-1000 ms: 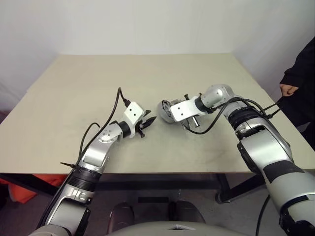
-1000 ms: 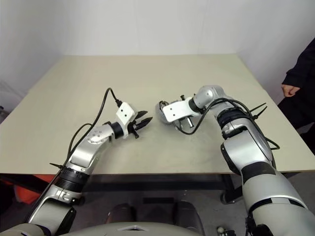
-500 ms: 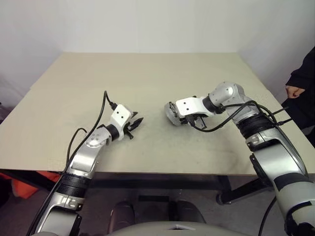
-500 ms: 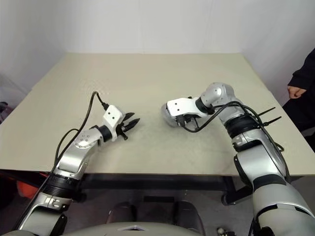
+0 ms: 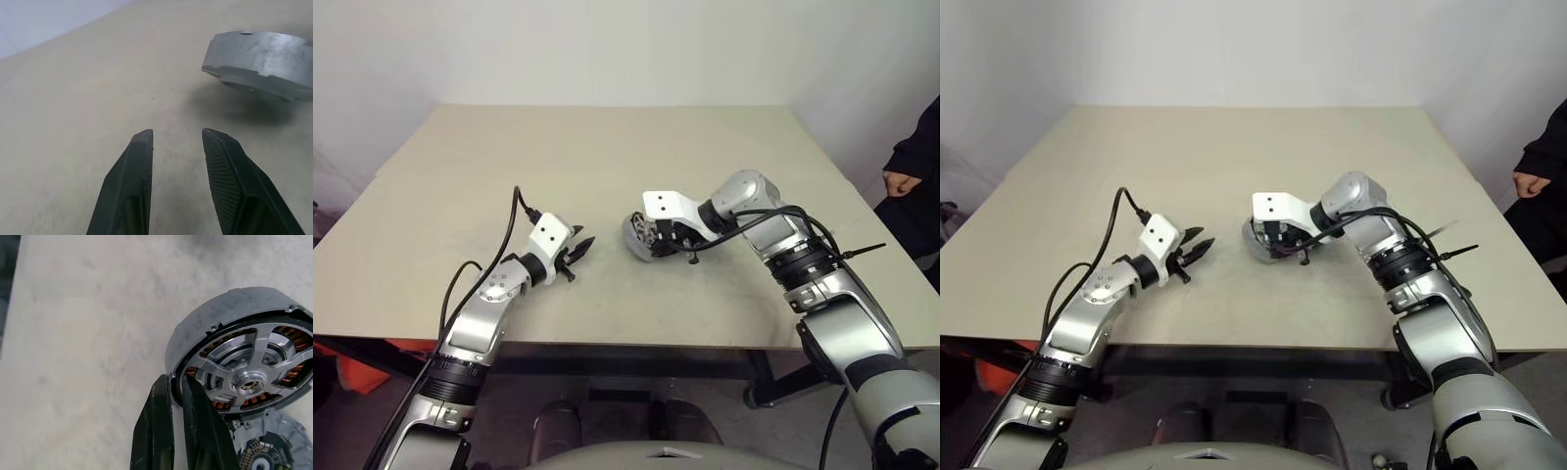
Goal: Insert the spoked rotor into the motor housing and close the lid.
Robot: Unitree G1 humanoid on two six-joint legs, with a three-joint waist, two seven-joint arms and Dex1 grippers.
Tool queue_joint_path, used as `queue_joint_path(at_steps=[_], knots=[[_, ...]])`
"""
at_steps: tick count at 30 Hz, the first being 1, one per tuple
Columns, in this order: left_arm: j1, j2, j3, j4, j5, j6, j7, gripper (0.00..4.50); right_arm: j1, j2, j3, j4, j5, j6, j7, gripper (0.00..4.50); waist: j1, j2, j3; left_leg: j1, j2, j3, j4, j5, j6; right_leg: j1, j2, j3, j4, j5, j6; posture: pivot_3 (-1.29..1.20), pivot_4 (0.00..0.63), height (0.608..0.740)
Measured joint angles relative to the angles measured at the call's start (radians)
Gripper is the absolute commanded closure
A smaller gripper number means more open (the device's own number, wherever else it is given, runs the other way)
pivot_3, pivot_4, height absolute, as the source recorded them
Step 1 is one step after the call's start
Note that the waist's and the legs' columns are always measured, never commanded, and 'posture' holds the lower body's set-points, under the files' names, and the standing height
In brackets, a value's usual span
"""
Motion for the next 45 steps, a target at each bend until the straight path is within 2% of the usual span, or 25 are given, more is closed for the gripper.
queue_joint_path(at_steps=[7, 15, 19, 28, 32, 35, 40, 45], knots=[[0.009, 0.007, 0.009, -0.021, 0.0, 0.007, 0.015, 2.83, -0.057, 0.098, 0.012, 0.052, 0.005, 0.195, -0.092, 4.49, 0.0, 0.0, 0.0, 0.001, 0.0, -0.001, 0.0, 0.0, -0.001, 0.0, 0.0, 0.0, 0.0, 0.0, 0.0, 0.0, 0.0, 0.74], [0.023, 0.011, 0.015, -0.024, 0.005, 0.009, 0.025, 2.83, -0.062, 0.141, 0.028, 0.124, 0.019, 0.2, -0.163, 4.49, 0.005, 0.0, 0.0, 0.004, 0.0, -0.001, 0.0, 0.001, -0.002, 0.003, 0.0, 0.0, 0.0, 0.0, 0.0, 0.0, 0.0, 0.74], [0.024, 0.011, 0.015, -0.034, 0.008, 0.009, 0.026, 2.83, -0.068, 0.15, 0.032, 0.17, 0.021, 0.19, -0.205, 3.29, 0.006, 0.0, 0.0, 0.006, 0.0, -0.001, 0.0, 0.001, -0.002, 0.006, 0.0, 0.0, 0.0, 0.0, 0.0, 0.0, 0.0, 0.74], [0.023, 0.012, 0.015, -0.034, 0.01, 0.01, 0.024, 2.83, -0.103, 0.149, 0.001, 0.197, 0.042, 0.203, -0.272, 0.06, 0.001, 0.0, 0.0, 0.01, 0.001, -0.001, -0.002, 0.003, -0.005, 0.008, 0.0, 0.0, 0.001, -0.001, 0.001, 0.0, 0.0, 0.74], [0.023, 0.012, 0.015, -0.034, 0.01, 0.01, 0.023, 2.83, -0.103, 0.148, -0.043, 0.183, 0.076, 0.261, -0.294, 0.02, 0.001, 0.0, 0.0, 0.01, 0.0, -0.001, -0.002, 0.003, -0.005, 0.008, 0.0, 0.0, 0.0, 0.0, 0.0, 0.0, 0.0, 0.74], [0.02, 0.011, 0.015, -0.034, 0.01, 0.01, 0.022, 2.83, -0.102, 0.159, -0.124, 0.15, 0.128, 0.336, -0.356, 0.02, 0.001, 0.0, 0.0, 0.01, 0.001, -0.001, -0.002, 0.003, -0.005, 0.008, 0.0, 0.0, 0.0, 0.0, 0.0, 0.0, 0.0, 0.74], [0.003, 0.001, 0.011, -0.032, 0.01, 0.009, 0.016, 2.83, -0.047, 0.236, -0.349, 0.077, 0.272, 0.434, -0.521, 0.02, 0.003, 0.0, 0.0, 0.014, 0.0, -0.001, -0.003, 0.004, -0.008, 0.011, 0.0, 0.0, 0.0, -0.001, 0.001, 0.0, 0.0, 0.74], [-0.014, -0.002, 0.016, -0.021, -0.023, 0.017, -0.02, 2.83, 0.071, 0.241, -0.531, -0.011, 0.403, 0.662, -0.643, 0.02, 0.011, 0.0, 0.0, 0.016, 0.0, -0.001, -0.004, 0.006, -0.011, 0.013, 0.0, 0.0, -0.001, -0.001, 0.002, 0.0, 0.0, 0.74]])
